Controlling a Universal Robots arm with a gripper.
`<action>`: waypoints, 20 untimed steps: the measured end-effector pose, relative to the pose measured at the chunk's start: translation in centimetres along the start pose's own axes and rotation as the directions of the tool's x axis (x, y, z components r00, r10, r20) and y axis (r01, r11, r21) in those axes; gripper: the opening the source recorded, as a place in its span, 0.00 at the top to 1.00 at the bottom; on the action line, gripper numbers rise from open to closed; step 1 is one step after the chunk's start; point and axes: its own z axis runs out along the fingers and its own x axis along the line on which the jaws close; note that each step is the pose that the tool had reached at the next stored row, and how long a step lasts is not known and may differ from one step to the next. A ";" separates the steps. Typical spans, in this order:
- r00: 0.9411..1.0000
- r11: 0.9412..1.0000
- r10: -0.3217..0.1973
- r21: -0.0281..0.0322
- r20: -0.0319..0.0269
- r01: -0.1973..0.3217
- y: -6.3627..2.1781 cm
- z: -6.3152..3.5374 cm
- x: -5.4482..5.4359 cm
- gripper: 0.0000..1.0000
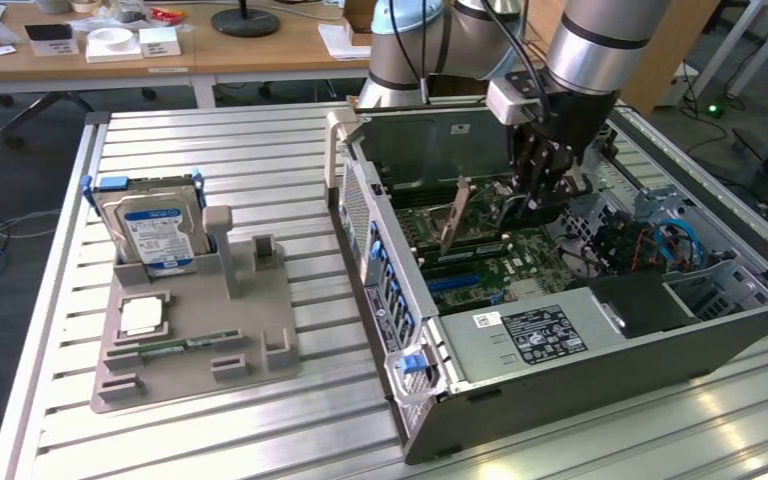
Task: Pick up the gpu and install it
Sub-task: 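Insert the gpu into the slot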
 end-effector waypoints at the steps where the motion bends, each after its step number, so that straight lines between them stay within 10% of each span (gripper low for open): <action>1: 1.000 1.000 0.001 0.000 -0.001 -0.001 0.01 0.01 0.0 0.74; 14: 1.000 1.000 0.021 0.001 -0.002 -0.021 0.02 0.10 0.0 0.74; 20: 1.000 1.000 0.021 0.001 -0.012 -0.021 0.13 0.37 0.1 0.74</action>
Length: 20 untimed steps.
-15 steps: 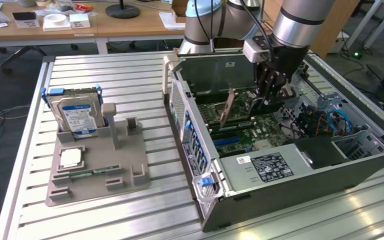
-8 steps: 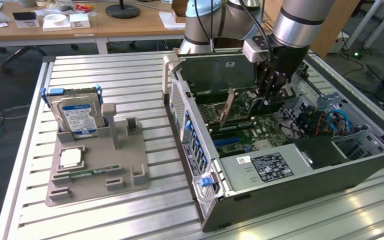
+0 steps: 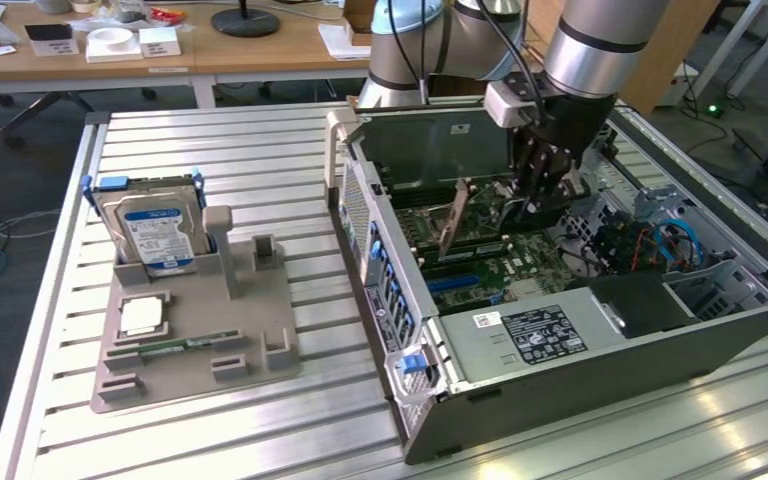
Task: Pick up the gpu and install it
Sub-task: 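Insert the gpu into the slot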
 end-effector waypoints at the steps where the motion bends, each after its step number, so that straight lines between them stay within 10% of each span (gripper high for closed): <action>1: 1.000 1.000 0.000 0.000 -0.001 0.000 0.05 0.09 0.0 0.74; 20: 1.000 1.000 0.000 0.000 -0.006 0.000 1.36 1.68 0.2 0.74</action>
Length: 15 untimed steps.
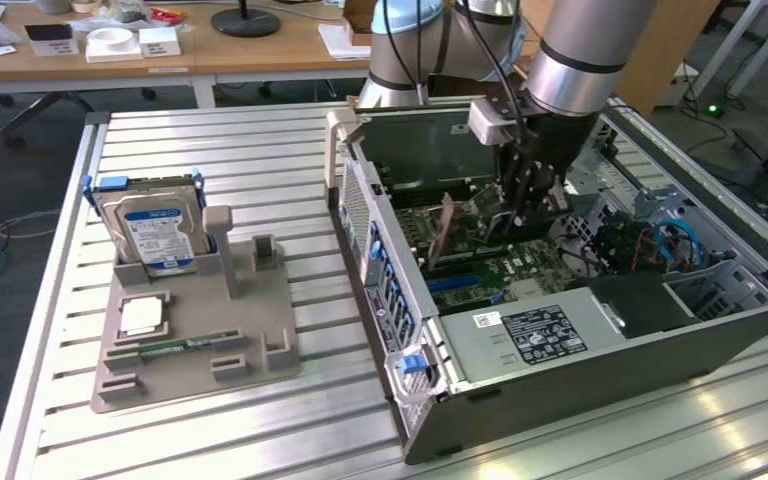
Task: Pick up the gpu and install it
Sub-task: 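Insert the gpu into the slot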
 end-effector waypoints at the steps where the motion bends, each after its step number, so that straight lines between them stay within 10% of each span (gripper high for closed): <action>1: 1.000 1.000 0.000 0.000 0.000 0.000 0.09 0.10 0.0 0.74; 15: 1.000 1.000 0.000 0.000 0.000 0.000 1.31 0.96 0.0 0.74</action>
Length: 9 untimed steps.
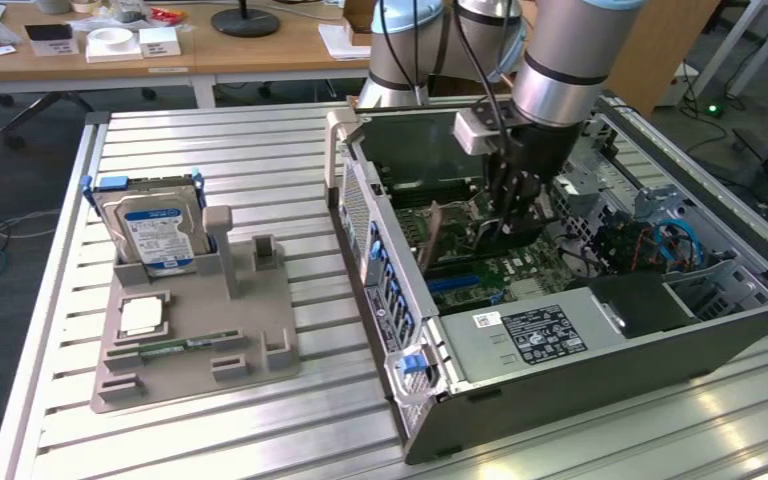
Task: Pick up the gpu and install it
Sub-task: 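Insert the gpu into the slot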
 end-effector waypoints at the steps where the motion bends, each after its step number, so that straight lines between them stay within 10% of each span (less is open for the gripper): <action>1: 1.000 1.000 0.000 0.000 0.000 0.000 0.10 0.07 0.0 0.74; 9: 1.000 1.000 0.000 0.000 0.000 0.000 0.50 0.57 0.2 0.74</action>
